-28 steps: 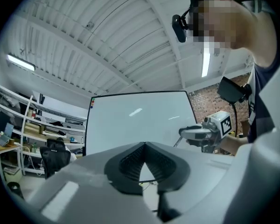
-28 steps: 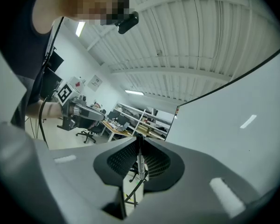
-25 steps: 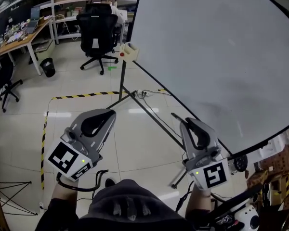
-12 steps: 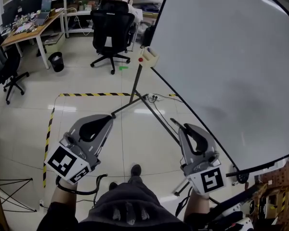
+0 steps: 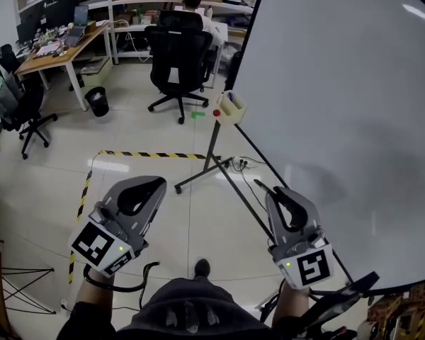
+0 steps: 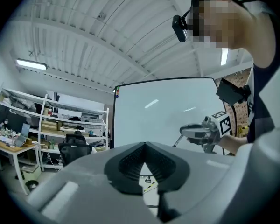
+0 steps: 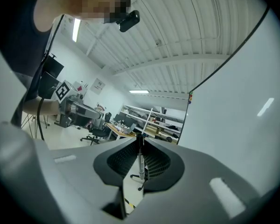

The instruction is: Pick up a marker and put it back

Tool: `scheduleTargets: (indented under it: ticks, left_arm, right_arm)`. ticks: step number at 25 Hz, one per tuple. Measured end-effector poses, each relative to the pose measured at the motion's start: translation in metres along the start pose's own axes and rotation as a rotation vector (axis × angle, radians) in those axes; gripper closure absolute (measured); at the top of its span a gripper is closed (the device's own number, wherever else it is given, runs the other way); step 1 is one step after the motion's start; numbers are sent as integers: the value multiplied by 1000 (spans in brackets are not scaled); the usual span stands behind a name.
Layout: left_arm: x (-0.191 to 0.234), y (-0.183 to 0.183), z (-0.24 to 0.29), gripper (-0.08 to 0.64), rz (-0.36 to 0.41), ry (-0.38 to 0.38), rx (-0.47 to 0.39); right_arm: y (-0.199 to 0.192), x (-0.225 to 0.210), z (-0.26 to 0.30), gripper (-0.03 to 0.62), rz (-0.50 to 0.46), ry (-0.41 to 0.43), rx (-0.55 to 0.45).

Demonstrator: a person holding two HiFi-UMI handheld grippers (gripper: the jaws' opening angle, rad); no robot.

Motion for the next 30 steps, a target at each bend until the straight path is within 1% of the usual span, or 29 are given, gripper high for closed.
scheduleTargets:
  ticks: [3,8,12,14,17,20,25,30]
  left_arm:
    - [9,5,31,554,9,29,2]
    - [23,15,72,554,30,85,12]
    - [41,15,100,554,29,118,13]
    - [56,12,112,554,37,122,14]
    - [80,9,129,554,44,101,3]
    - [112,0,143,554,44,66,-7]
    - [185,1,168,554,9,23,-49]
    - [256,10,185,554,15,-30,-66]
  right_arm:
    - [-13,-33,16,549,9,19,-8]
    - [-22,-83,48,549,7,73,-47]
    - [-37,-108,75,549,17,100,-68]
    - [-44,-116,89,549,11,105,-67]
    - [-48,-122,114,549,-4,103,-57]
    - [-52,-125,140,549,-33,82,-37]
    - [-54,-121,198,549,-57,49,9]
    - [-54,-124,254,549,-64,-13,42]
Point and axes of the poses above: the fingertips, and each gripper's own axes: z forward along the fingers, x to its left, y out of its top, the point moved 6 cm from there along -z, backward along the fingers, and after that the axes turned 3 degrees about -z, right-handed, at the moved point
